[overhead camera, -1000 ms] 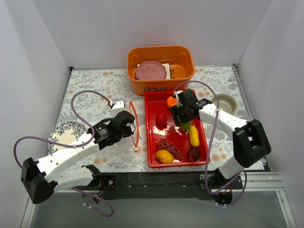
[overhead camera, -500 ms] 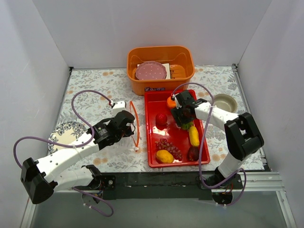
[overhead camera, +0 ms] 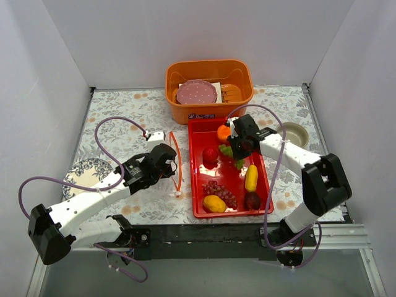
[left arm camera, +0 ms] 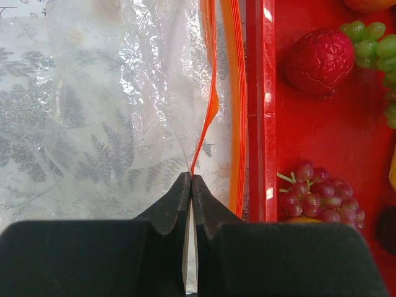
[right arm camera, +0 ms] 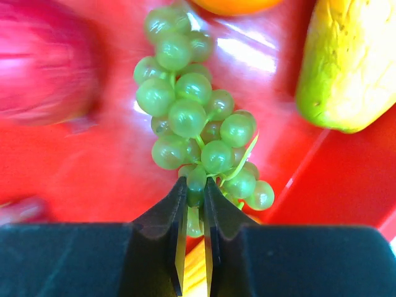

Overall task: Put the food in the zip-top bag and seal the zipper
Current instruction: Pick up the fake fruit from the bin, then place the fake fruit in the zipper food storage bag, then adjust the zipper food storage bag at the center of the board, then pick up the fake fruit from the bin.

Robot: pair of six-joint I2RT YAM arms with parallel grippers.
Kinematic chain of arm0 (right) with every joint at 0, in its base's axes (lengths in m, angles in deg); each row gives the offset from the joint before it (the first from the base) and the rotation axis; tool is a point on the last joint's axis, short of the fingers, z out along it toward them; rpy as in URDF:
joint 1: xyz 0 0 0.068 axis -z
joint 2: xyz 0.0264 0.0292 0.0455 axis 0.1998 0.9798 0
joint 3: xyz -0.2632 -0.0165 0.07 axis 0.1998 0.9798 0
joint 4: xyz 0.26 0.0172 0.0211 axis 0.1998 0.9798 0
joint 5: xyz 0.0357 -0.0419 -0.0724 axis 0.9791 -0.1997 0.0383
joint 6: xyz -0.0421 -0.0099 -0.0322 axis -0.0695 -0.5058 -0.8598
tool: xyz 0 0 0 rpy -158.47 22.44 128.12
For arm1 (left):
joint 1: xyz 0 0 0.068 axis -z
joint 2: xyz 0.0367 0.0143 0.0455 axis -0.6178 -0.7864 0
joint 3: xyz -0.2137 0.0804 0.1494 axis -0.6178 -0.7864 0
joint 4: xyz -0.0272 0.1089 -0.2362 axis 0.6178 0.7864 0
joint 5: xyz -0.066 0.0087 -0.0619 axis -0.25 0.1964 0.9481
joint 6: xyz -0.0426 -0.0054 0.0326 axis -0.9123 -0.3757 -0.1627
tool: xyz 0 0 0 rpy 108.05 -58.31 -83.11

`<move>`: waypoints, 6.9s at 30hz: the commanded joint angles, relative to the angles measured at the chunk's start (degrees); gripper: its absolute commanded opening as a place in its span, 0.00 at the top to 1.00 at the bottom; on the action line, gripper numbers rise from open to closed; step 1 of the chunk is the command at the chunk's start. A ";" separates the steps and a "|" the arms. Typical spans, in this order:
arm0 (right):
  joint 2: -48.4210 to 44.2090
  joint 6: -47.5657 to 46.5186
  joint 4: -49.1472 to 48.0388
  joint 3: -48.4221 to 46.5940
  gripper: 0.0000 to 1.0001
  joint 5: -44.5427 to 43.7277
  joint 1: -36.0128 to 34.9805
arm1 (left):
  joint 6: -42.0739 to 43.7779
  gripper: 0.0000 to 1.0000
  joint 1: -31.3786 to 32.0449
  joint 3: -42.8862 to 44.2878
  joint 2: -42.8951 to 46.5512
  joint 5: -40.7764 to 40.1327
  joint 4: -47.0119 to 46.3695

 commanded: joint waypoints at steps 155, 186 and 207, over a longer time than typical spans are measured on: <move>-15.88 17.02 0.41 4.89 0.10 6.02 -17.64 | 1.25 1.00 -16.80 3.88 5.07 3.53 3.53; -5.17 9.00 -8.27 14.67 0.29 13.49 -15.27 | 2.40 1.00 -16.80 3.09 4.90 6.96 1.33; -8.94 19.02 -14.78 10.19 0.85 10.40 -7.36 | 3.62 1.00 -16.80 3.18 4.19 7.40 0.27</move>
